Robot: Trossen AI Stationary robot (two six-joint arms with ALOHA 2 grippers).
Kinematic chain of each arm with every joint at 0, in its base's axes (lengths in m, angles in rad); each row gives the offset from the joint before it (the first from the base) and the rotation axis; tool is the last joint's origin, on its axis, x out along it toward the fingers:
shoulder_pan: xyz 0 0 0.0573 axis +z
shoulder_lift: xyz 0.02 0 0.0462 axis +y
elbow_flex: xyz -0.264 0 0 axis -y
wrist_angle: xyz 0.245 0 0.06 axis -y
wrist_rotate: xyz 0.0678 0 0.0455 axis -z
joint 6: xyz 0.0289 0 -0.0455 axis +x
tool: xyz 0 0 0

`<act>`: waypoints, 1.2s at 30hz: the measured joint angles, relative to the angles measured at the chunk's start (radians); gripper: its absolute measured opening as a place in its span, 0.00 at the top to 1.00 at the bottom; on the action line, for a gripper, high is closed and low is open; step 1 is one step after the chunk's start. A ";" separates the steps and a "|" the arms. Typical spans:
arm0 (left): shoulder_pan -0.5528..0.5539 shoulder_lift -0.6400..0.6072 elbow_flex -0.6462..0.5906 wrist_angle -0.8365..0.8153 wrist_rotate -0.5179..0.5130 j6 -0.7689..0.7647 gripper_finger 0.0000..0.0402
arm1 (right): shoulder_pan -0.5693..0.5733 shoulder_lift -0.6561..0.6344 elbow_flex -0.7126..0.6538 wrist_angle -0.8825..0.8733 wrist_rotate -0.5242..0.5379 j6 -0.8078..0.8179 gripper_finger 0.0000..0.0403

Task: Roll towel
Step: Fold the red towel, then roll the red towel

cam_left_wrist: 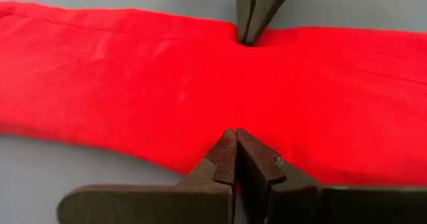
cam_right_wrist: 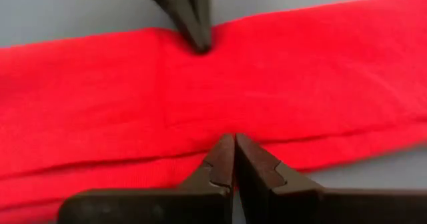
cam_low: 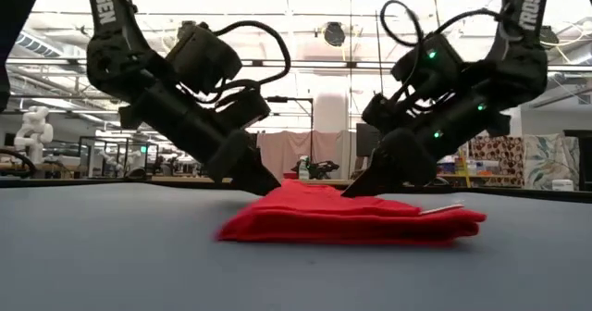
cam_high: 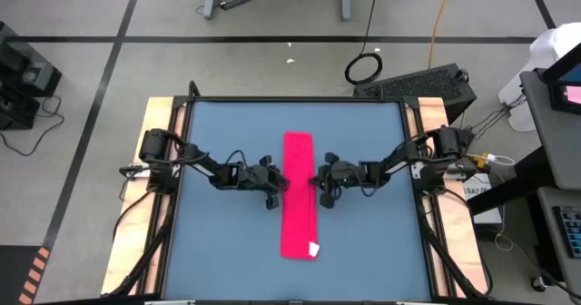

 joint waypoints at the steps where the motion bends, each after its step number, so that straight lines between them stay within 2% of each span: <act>1: 0.011 0.004 -0.001 0.006 -0.001 0.002 0.97 | -0.017 0.000 0.000 -0.002 0.000 -0.006 0.98; 10: 0.107 0.012 -0.003 0.079 -0.018 0.048 0.97 | -0.122 -0.004 -0.001 0.022 0.001 -0.081 0.98; 16: 0.122 -0.003 -0.004 0.117 -0.021 0.047 0.97 | -0.114 -0.042 -0.001 0.031 -0.097 -0.054 0.98; 19: 0.105 -0.033 -0.004 0.119 0.005 0.039 0.97 | -0.089 -0.102 -0.001 -0.022 -0.099 -0.037 0.98; 26: -0.017 -0.102 -0.003 0.176 0.020 0.019 0.97 | 0.035 -0.268 -0.001 -0.205 -0.099 -0.034 0.98; 30: -0.124 -0.103 0.026 0.181 0.021 0.020 0.97 | 0.136 -0.304 -0.001 -0.269 -0.098 0.020 0.98; 34: -0.241 -0.095 0.075 0.154 -0.009 0.038 0.90 | 0.241 -0.304 -0.001 -0.289 -0.091 0.091 0.98; 36: -0.297 -0.094 0.101 0.121 -0.042 0.054 0.85 | 0.293 -0.303 -0.001 -0.303 -0.056 0.127 0.98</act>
